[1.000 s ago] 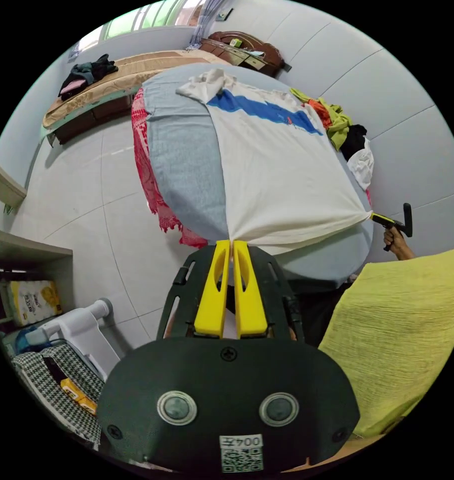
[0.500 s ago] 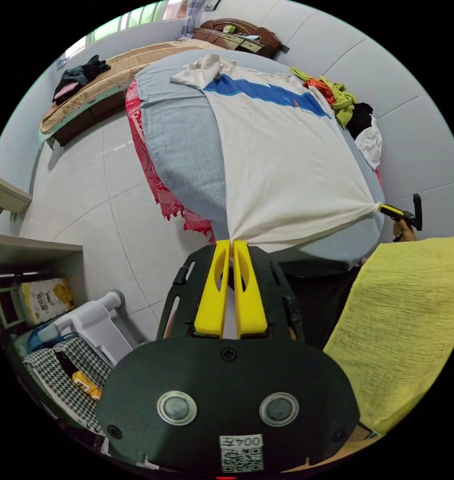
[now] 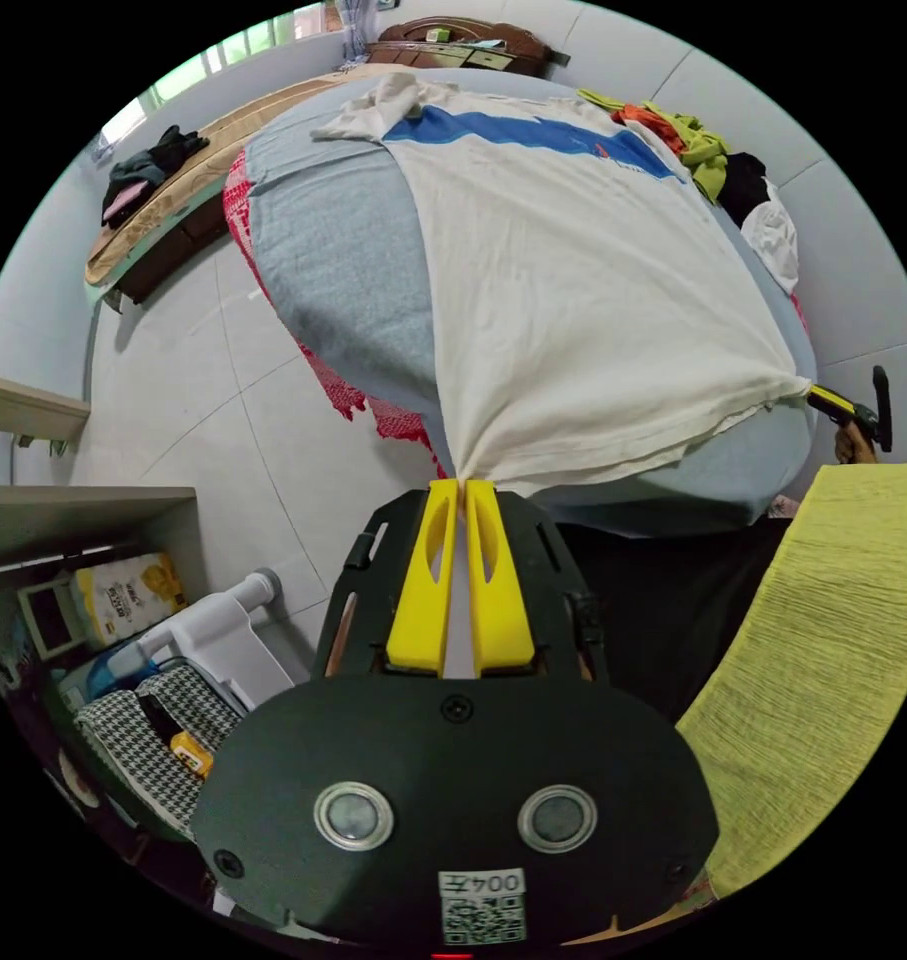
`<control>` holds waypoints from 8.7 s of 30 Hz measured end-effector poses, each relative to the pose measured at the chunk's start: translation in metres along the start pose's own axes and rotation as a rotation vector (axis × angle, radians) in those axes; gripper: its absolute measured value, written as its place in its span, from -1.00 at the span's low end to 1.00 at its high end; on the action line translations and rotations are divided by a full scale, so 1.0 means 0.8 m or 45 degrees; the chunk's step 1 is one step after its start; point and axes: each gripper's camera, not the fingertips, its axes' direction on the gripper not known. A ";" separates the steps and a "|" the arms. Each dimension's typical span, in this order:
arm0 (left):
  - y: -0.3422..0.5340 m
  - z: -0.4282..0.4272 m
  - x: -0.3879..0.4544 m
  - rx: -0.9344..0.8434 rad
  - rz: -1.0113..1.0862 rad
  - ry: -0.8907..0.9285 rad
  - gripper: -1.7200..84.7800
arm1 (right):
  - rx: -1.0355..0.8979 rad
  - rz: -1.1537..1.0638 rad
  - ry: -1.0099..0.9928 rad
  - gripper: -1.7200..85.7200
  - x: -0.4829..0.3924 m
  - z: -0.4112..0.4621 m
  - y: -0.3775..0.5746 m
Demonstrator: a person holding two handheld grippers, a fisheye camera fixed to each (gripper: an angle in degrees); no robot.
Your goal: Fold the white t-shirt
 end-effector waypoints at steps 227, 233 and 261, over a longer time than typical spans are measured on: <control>-0.047 0.209 0.493 -0.033 0.865 -0.106 -0.87 | -0.173 -0.638 0.000 -0.98 -0.313 0.001 -0.089; -0.043 0.215 0.509 -0.020 0.907 -0.246 -0.89 | -0.172 -0.638 -0.001 -0.98 -0.291 -0.012 -0.084; -0.036 0.167 0.384 -0.165 0.806 -0.045 -0.91 | -0.025 -0.039 -0.299 -0.89 0.018 -0.085 0.008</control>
